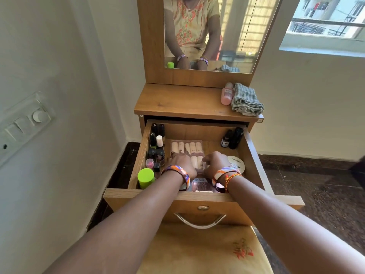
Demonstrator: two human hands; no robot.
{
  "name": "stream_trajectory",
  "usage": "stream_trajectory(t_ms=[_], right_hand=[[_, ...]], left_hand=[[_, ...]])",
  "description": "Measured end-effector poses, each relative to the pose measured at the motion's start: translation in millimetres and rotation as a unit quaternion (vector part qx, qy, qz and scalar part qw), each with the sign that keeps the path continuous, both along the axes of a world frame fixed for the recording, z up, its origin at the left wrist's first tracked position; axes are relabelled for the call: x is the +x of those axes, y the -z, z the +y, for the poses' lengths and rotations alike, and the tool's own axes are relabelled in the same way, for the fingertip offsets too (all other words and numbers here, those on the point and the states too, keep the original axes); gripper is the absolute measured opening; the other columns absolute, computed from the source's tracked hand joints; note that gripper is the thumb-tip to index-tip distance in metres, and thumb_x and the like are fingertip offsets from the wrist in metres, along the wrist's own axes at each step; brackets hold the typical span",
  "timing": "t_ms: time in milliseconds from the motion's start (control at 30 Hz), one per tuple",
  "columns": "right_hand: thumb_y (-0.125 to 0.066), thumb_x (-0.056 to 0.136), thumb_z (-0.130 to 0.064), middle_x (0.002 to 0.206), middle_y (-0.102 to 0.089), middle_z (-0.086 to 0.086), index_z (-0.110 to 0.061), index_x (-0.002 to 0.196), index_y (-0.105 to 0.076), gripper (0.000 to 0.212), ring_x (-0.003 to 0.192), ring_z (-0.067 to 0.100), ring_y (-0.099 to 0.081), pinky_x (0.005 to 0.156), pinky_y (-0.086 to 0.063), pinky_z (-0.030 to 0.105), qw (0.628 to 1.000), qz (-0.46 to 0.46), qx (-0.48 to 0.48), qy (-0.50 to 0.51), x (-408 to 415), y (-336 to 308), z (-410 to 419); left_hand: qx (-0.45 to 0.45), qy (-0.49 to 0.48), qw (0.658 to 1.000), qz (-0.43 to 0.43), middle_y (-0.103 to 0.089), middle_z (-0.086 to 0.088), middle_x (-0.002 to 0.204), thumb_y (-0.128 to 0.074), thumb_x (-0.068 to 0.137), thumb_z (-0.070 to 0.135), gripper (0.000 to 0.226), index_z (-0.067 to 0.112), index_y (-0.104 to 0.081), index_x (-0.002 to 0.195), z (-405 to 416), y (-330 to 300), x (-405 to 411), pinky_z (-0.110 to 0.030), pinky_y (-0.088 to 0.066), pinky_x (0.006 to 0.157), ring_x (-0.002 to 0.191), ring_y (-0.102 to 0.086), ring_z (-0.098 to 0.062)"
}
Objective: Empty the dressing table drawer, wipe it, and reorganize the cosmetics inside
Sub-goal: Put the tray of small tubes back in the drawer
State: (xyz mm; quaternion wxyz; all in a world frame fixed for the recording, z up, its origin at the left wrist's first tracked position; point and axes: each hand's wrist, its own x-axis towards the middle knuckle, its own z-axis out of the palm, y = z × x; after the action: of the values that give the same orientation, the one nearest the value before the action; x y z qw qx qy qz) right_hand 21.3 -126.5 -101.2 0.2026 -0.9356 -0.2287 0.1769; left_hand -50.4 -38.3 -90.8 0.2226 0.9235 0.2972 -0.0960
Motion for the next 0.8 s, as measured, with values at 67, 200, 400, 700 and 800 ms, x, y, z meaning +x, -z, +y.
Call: stream_trajectory(t_ms=[67, 200, 400, 700, 800], right_hand=[[-0.067, 0.084, -0.009, 0.119, -0.064, 0.014, -0.006, 0.120, -0.061, 0.036, 0.107, 0.027, -0.062, 0.091, -0.049, 0.030, 1.000, -0.010, -0.019, -0.018, -1, -2, 1], [-0.064, 0.086, -0.007, 0.121, -0.062, 0.015, -0.004, 0.120, -0.059, 0.034, 0.107, 0.028, -0.061, 0.092, -0.050, 0.032, 0.999, -0.017, -0.038, -0.033, -4, -3, 3], [-0.065, 0.087, -0.012, 0.120, -0.061, 0.015, -0.003, 0.114, -0.059, 0.029, 0.107, 0.027, -0.059, 0.087, -0.047, 0.032, 0.999, -0.028, -0.034, -0.009, -3, -3, -2], [-0.064, 0.088, -0.016, 0.111, -0.065, 0.015, -0.002, 0.107, -0.064, 0.024, 0.085, 0.022, -0.055, 0.072, -0.046, 0.024, 0.999, -0.010, -0.033, -0.034, -1, -2, 2], [-0.063, 0.088, -0.015, 0.111, -0.065, 0.015, -0.001, 0.108, -0.065, 0.025, 0.087, 0.021, -0.058, 0.073, -0.046, 0.023, 0.998, -0.008, -0.033, -0.058, -3, -3, 3]], left_hand=[[0.005, -0.001, 1.000, 0.016, -0.048, -0.016, 0.137, -0.053, 0.091, 0.030, 0.053, 0.003, -0.041, 0.135, 1, 1, 1, -0.036, -0.042, 0.098, 0.124, -0.048, -0.032], [-0.020, -0.019, 0.999, 0.034, -0.028, -0.017, 0.151, -0.050, 0.093, 0.033, 0.066, 0.006, -0.020, 0.146, 0, 2, 0, -0.039, -0.037, 0.106, 0.135, -0.036, -0.035], [0.062, 0.025, 0.997, -0.024, -0.053, -0.016, 0.130, -0.048, 0.094, 0.029, 0.042, 0.002, -0.052, 0.126, -7, -5, -7, -0.036, -0.040, 0.100, 0.122, -0.048, -0.031], [0.066, 0.057, 0.996, -0.038, -0.060, -0.014, 0.119, -0.054, 0.091, 0.021, 0.033, 0.003, -0.059, 0.118, -9, -3, -8, -0.030, -0.046, 0.088, 0.111, -0.054, -0.028], [0.063, 0.045, 0.997, -0.031, -0.059, -0.015, 0.120, -0.054, 0.090, 0.019, 0.034, 0.003, -0.058, 0.120, -8, -4, -9, -0.031, -0.047, 0.089, 0.111, -0.055, -0.028]])
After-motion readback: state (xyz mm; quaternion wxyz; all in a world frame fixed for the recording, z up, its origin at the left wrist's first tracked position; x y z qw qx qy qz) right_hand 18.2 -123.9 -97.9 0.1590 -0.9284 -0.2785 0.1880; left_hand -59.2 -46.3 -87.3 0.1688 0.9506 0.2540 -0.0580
